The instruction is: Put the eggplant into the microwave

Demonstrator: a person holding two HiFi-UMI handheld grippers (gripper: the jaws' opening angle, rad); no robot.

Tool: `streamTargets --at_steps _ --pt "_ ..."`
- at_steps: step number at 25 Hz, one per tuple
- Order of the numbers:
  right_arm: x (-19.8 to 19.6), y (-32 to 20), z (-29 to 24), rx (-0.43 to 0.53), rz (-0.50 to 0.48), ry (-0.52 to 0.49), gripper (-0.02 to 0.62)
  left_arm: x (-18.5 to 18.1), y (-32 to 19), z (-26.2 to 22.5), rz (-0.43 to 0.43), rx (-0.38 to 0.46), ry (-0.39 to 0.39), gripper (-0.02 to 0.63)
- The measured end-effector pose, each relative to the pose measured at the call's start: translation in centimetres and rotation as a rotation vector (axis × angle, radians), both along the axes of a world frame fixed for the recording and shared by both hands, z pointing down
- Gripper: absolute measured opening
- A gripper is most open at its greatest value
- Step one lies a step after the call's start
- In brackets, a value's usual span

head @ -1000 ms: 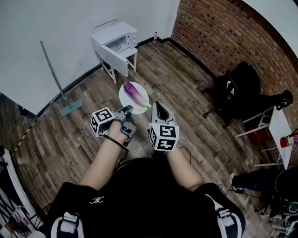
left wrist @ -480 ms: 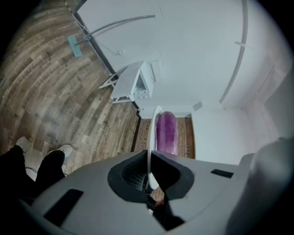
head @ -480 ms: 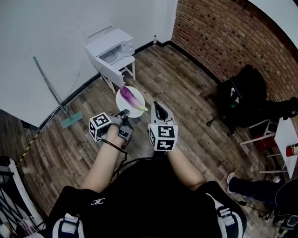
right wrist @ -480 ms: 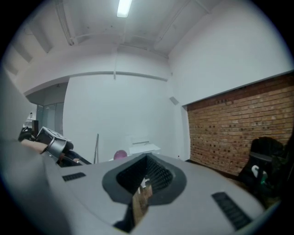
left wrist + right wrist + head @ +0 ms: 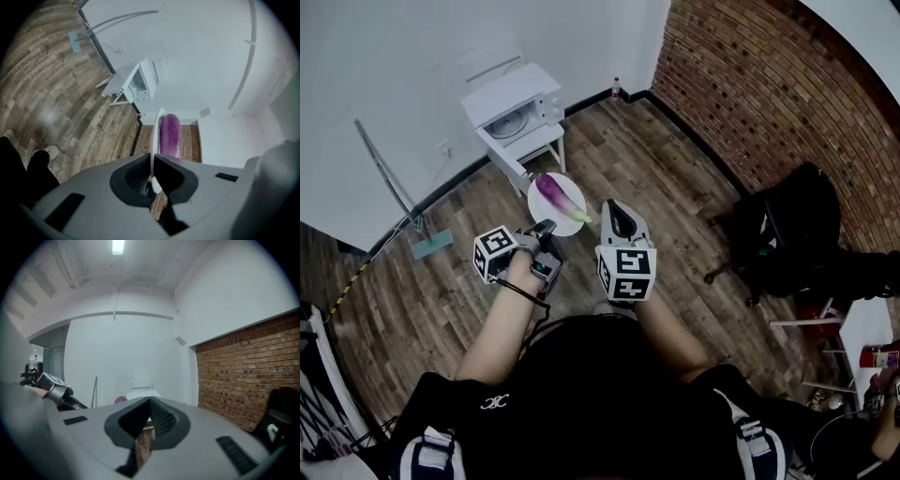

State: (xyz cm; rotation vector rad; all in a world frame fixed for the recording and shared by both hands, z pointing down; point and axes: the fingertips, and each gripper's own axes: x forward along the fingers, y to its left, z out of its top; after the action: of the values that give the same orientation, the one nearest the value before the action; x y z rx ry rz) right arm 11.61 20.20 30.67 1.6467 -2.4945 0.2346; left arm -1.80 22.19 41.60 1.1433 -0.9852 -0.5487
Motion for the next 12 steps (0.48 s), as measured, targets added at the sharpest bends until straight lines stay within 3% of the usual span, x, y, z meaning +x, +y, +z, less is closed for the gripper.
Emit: streamTargets --at_steps 7,12 --pt "3.8 -5.4 0.5 -0.016 -0.021 -0.024 0.006 3.4 -5.1 -0.1 -0.026 0.011 -0.011 0.017" --pt "3.6 -6.8 2.2 -0.046 -0.071 -0.011 0.006 3.5 -7.4 0.8 -0.051 -0.002 -0.023 0.017"
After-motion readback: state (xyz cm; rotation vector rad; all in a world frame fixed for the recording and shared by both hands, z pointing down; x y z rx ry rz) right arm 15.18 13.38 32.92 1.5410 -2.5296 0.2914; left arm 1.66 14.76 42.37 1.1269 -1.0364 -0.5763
